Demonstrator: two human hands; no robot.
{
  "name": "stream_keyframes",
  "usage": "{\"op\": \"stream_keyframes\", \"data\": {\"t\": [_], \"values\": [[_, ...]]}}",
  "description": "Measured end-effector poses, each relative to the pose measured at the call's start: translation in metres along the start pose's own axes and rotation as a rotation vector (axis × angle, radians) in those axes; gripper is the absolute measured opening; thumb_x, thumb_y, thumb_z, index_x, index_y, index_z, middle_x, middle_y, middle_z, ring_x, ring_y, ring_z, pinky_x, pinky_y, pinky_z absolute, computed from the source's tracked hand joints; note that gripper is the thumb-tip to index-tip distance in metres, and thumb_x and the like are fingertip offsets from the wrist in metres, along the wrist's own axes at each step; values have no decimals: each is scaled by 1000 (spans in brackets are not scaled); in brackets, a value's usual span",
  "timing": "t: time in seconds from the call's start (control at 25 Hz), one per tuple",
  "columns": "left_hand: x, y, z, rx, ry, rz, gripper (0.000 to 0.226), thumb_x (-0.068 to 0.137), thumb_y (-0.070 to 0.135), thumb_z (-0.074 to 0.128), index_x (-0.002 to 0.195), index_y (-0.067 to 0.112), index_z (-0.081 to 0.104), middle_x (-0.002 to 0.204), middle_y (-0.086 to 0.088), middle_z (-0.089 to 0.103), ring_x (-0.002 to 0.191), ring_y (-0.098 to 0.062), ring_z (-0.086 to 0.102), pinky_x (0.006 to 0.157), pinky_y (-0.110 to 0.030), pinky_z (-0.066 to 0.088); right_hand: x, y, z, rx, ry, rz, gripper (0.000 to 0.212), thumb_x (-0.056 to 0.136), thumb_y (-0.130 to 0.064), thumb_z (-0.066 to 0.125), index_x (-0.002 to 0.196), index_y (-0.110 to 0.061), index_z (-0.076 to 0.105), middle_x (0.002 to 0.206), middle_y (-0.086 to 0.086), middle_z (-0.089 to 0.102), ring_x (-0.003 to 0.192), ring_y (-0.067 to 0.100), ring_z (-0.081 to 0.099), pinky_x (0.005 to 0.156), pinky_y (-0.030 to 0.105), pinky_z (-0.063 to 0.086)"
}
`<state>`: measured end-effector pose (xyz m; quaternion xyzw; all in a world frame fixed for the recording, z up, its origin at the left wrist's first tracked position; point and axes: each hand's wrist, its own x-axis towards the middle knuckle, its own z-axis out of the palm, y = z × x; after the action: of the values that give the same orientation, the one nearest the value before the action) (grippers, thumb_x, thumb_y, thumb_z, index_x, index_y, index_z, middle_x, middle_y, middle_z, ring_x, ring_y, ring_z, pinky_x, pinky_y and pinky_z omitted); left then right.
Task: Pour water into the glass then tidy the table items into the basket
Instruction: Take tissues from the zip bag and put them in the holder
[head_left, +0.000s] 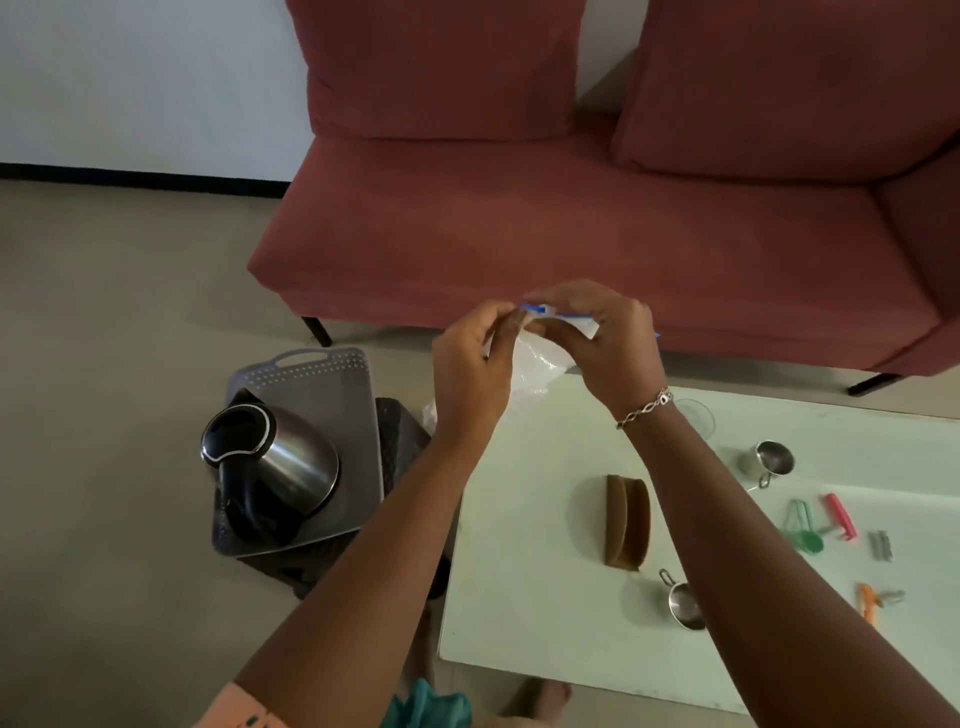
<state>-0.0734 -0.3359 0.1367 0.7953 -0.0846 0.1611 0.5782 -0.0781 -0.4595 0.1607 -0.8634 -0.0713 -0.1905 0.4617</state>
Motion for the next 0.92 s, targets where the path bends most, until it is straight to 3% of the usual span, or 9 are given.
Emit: {"op": "stream_keyframes", "data": {"t": [0.12,0.24,0.4,0.52,0.6,0.68,0.8,0.84,0.92], "values": [[5,13,10,-33,7,56,20,86,18,57,92,2,68,80,1,66,72,-12,61,65,-18,48,7,0,-19,45,34,26,13,75,-10,69,86,-5,72,84,-5,66,73,-6,60,73,4,43],[5,27,15,-128,12,99,10,86,6,60,93,4,67,83,2,67,79,-12,65,73,-22,53,11,-2,-35,10,39,-11,17,74,-10,71,89,-3,73,88,3,70,78,7,62,75,8,44],[9,38,21,-160,1,111,11,85,0,59,83,10,64,75,7,64,74,-17,63,69,-29,53,12,-4,-48,20,2,-40,18,75,-13,70,90,-2,71,84,-1,66,76,8,60,71,6,42],[7,42,25,-179,4,125,15,85,-2,58,79,12,60,72,6,61,72,-18,61,67,-31,51,11,-5,-53,-81,5,-103,17,78,-14,68,85,1,68,82,6,70,76,21,64,71,23,48],[6,44,25,-206,30,117,17,84,-2,59,76,13,58,70,7,59,69,-9,58,65,-23,50,11,1,-58,-127,10,-127,13,79,-11,66,83,2,67,86,13,72,80,27,66,74,32,50],[9,42,20,-241,83,97,21,82,-1,60,72,17,56,64,13,57,63,1,52,62,-16,45,11,13,-69,-154,20,-117,15,78,-13,65,83,1,66,90,13,73,83,27,67,75,29,48],[14,34,4,-275,150,68,26,82,1,60,71,25,55,60,19,60,60,5,51,61,-14,43,8,37,-90,-205,34,-41,15,76,-11,66,83,2,66,92,12,72,84,23,66,70,12,43],[15,31,-1,-275,163,71,27,82,1,60,71,25,55,61,21,61,60,6,51,61,-13,44,7,44,-97,-223,41,-21,13,77,-9,67,83,3,66,92,13,72,83,23,66,71,13,44],[14,27,-6,-263,163,75,27,82,1,60,71,25,55,62,21,61,62,4,54,62,-14,47,6,53,-108,-261,44,-15,11,77,-9,67,83,1,66,90,14,73,82,29,67,77,35,52]]}}
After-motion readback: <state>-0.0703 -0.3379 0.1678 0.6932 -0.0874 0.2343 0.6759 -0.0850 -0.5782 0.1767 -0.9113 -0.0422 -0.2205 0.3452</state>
